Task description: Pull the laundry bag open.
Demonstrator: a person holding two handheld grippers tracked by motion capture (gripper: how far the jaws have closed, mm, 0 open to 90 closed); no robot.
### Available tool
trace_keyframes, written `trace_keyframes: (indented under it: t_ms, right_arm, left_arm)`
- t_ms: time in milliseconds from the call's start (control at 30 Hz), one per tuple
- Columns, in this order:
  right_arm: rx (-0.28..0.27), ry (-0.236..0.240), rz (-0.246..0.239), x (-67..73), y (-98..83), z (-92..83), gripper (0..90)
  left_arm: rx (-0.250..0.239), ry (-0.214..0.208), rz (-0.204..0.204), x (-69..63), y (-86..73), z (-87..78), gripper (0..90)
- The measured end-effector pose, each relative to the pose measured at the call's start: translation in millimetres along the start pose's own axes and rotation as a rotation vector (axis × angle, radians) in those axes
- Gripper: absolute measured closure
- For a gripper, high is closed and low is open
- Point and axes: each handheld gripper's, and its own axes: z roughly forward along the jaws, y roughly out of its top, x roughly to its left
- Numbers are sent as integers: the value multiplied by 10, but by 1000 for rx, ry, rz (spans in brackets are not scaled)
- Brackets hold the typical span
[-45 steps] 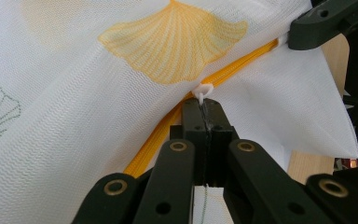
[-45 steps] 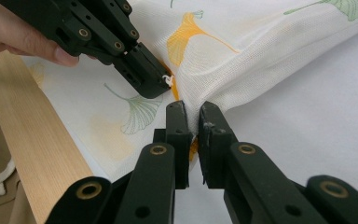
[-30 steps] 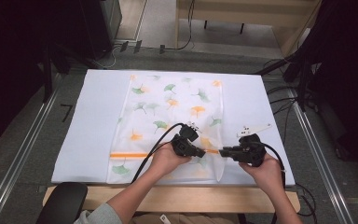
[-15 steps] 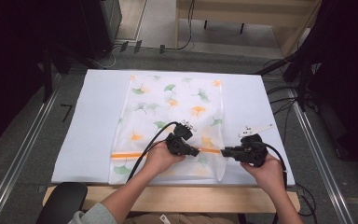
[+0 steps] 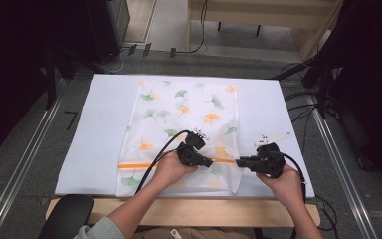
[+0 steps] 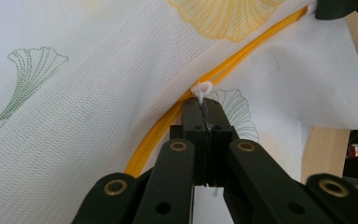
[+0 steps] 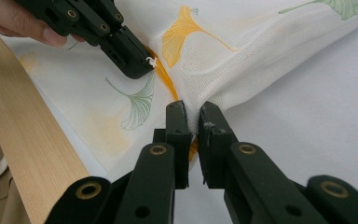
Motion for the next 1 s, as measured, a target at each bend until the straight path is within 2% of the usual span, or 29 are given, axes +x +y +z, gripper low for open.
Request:
trace_keyframes:
  t_ms: [100,233,333,400,467,500,567,633,700,1000]
  right_arm:
    - [-4,0,-7,-8,-5,-8,855]
    - [-2,0,-3,-10,-11,-18,856]
    - [-3,1,-3,-15,-13,-16,856]
    - [-2,1,-5,-25,-20,-29,856]
    - [-2,0,-1,-26,-22,-32,856]
    - [-3,-1,3,-31,-25,-37,856]
    - [-4,-1,1,-32,-25,-37,855]
    - [-7,0,1,-25,-18,-35,856]
    - [-7,1,1,-29,-20,-37,856]
    - [-6,2,6,-42,-28,-38,856]
  left_arm:
    - [-24,-14,1,8,-14,-35,900]
    - [-1,-2,0,50,-37,-55,900]
    - [6,-10,-7,82,-59,-73,900]
    - [23,18,-18,139,-109,-136,900]
    - [30,25,-19,167,-125,-167,900]
    - [22,13,-29,209,-153,-220,900]
    - [15,1,-34,213,-165,-244,900]
    - [10,7,-23,199,-177,-249,900]
    - [6,-5,-32,196,-192,-229,900]
    - [11,3,-8,178,-191,-239,900]
